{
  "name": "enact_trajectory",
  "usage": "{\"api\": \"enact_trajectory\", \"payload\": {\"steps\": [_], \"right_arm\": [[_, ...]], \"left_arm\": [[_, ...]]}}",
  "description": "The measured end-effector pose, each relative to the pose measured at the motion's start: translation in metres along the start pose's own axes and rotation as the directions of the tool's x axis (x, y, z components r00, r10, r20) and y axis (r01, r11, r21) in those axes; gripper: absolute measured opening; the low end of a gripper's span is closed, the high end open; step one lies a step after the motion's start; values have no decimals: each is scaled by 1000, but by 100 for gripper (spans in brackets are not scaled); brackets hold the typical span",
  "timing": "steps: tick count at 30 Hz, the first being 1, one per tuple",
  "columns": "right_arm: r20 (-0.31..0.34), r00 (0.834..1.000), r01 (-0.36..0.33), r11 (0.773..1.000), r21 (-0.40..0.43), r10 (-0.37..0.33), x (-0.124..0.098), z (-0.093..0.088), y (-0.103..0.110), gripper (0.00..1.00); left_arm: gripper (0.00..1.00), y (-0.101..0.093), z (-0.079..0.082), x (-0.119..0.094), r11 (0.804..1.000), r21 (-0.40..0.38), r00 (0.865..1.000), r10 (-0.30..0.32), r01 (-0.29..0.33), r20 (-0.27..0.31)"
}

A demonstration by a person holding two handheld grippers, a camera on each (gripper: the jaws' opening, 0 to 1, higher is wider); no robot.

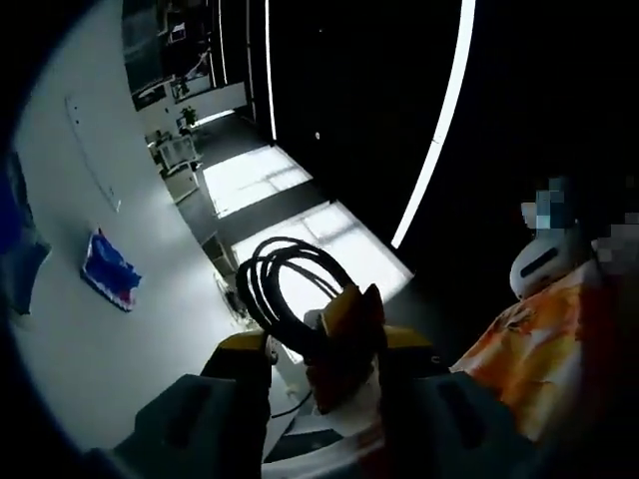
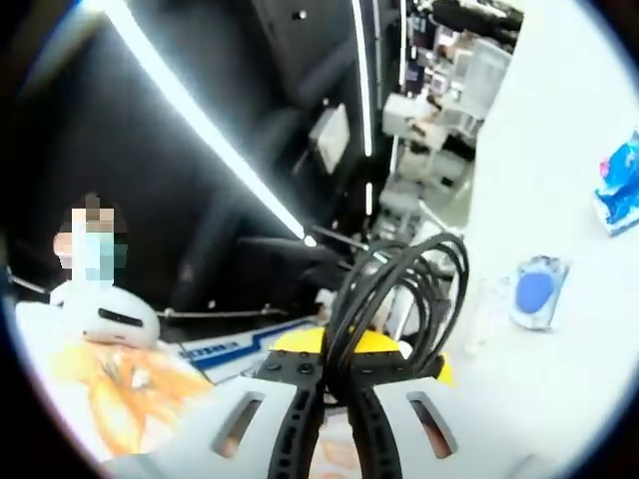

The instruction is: Arrange the tabletop items into an orderly group along one side of the table until the central work area is clear of visible clutter.

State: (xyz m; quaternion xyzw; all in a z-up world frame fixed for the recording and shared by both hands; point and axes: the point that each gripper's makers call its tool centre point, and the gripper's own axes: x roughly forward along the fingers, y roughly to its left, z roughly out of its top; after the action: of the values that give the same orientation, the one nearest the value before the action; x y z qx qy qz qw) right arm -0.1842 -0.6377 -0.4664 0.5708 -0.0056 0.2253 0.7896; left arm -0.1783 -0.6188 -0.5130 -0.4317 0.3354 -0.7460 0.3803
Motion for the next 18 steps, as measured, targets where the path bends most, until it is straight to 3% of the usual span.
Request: {"api": "enact_trajectory", "payload": {"steps": [3, 5, 7, 10, 12, 16, 18], "right_arm": [[22, 999, 23, 999, 42, -23, -1, 2, -9, 4], [9, 998, 60, 998, 27, -61, -3, -1, -15, 4], [3, 993, 114, 993, 1, -114, -5, -3, -24, 4], [12, 982, 187, 982, 8, -187, -10, -2, -38, 5], [13, 973, 229, 973, -15, -229, -12, -3, -46, 6], [2, 925, 378, 921, -93, -379, -22, -7, -72, 8], [-15, 882, 464, 874, -145, -470, -30, -11, -88, 10]], "left_arm": [[33, 10, -7, -1, 998, 33, 997, 55, -53, -52], [25, 20, -4, -3, 993, 55, 994, 105, -103, -41], [17, 24, 1, -9, 993, 32, 993, 116, -115, -18], [13, 26, 4, -12, 991, 31, 992, 129, -129, -11], [12, 35, 2, -15, 981, 73, 983, 181, -179, -32], [9, 43, 2, -18, 966, 129, 971, 232, -223, -54], [7, 44, 4, -16, 960, 144, 966, 251, -240, -60]]}}
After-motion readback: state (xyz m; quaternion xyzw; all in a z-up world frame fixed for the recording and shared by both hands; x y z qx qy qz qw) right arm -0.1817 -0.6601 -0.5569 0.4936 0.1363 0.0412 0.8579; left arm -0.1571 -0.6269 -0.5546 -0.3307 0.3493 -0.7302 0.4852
